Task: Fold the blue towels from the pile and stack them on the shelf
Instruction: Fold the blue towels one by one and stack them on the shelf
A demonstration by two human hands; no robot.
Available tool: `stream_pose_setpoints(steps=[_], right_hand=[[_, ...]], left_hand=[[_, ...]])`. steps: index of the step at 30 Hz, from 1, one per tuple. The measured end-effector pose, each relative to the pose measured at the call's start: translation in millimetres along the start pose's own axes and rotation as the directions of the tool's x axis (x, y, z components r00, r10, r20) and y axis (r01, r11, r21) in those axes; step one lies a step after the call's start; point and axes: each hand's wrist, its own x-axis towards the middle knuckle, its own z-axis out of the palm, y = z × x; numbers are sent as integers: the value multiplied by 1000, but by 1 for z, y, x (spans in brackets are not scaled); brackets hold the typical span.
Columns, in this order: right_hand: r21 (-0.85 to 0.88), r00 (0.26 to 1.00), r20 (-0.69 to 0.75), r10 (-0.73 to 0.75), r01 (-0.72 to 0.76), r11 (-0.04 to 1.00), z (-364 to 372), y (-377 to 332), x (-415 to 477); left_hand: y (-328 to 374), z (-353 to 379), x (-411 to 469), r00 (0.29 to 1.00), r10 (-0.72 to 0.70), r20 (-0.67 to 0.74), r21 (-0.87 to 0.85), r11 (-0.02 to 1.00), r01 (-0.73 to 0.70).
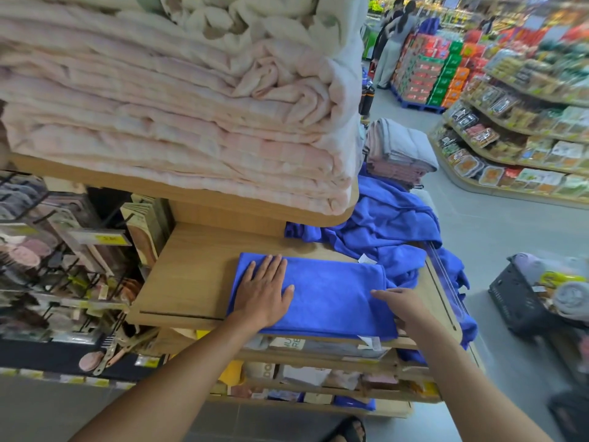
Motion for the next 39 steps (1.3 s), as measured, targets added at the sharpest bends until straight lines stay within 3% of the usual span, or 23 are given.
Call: stream_pose_setpoints(steps=[5,9,18,24,30,34,39], right_hand=[[220,987,125,99,-125,967,-8,-12,-11],[231,980,169,102,-140,963,-11,-10,-11],[313,988,110,-112,72,947,-39,-36,-25],[214,948,141,-284,251,944,-38,-74,-47],[160,922,157,-355,331,930,3,-110,-60],[69,887,197,-417,412,909,48,-139,-62],[-103,865,243,-439,473,875,116,-149,-53]], left_hand=[[5,-3,-1,1000,-10,4,-10,1000,10],[36,1,-16,995,96,3,-42,995,-96],[74,8,-7,993,103,62,-15,995,-103],[85,4,2,992,121,42,-61,991,-119],[1,-28,-11,992,-31,-119,-195,981,8],[-54,-25,-35,990,-114,-86,-162,982,99],[-66,-16,-50,993,-68,-96,-58,996,62]])
